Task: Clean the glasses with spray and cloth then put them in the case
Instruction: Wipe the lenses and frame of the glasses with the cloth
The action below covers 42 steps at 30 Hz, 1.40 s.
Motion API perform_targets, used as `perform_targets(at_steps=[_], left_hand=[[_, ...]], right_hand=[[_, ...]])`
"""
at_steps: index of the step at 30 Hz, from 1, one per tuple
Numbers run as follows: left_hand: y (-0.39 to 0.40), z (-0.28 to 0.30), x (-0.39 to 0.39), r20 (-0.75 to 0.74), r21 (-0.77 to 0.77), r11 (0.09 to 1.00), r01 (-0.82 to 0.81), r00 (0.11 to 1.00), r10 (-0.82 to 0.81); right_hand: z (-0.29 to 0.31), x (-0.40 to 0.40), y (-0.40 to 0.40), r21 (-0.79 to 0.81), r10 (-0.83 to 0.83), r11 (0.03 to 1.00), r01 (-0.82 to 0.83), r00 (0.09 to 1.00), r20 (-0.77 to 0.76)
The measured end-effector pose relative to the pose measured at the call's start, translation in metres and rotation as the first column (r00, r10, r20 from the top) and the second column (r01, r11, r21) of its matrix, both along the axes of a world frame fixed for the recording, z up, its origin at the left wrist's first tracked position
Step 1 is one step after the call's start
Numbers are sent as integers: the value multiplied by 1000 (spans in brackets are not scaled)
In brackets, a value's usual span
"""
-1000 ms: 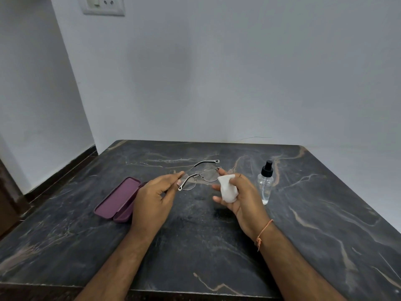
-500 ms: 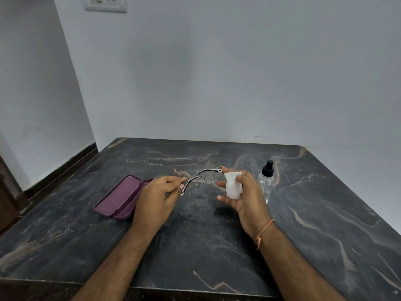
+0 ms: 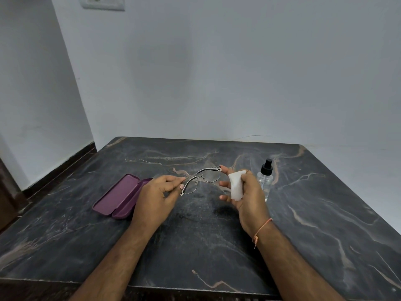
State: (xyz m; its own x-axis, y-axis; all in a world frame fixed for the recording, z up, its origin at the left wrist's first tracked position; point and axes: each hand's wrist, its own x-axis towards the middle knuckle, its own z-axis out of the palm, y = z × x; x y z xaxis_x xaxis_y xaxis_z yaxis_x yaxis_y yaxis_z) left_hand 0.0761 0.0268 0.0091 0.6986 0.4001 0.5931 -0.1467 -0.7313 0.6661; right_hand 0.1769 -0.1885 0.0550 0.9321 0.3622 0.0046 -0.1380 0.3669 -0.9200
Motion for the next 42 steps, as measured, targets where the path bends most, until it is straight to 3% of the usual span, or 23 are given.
perform_targets(at_steps=[7,11,17,25,31,36,42], left_hand=[[0,0,0,-7,2,1000,3,1000,-3],[0,1,-1,-11,5,1000,9,1000,-9],[-3,3,-2,5,41,999,21,1000,-22],[-4,3,-1,68,46,999,-2,998,-1],[-6,7,-5,-32,34,996,-84,996,85],[-8,9,-6,-66,-35,997,-75,995,73],[-7,9,-6,-83,-185,982,-24,997,9]], right_hand=[[2,-1,0,-24,9,1000,-8,1000,19],[-4,1,4,-112,-85,989,98,989,117],[-7,3,6,-95,-154,980,177,966,207],[-5,4,1,49,-105,994,102,991,83],[-7,7,0,152,-40,988,37,999,12],[-8,9,1,141,-47,989,42,998,33],[-15,12,1,-11,-119,992,122,981,152]])
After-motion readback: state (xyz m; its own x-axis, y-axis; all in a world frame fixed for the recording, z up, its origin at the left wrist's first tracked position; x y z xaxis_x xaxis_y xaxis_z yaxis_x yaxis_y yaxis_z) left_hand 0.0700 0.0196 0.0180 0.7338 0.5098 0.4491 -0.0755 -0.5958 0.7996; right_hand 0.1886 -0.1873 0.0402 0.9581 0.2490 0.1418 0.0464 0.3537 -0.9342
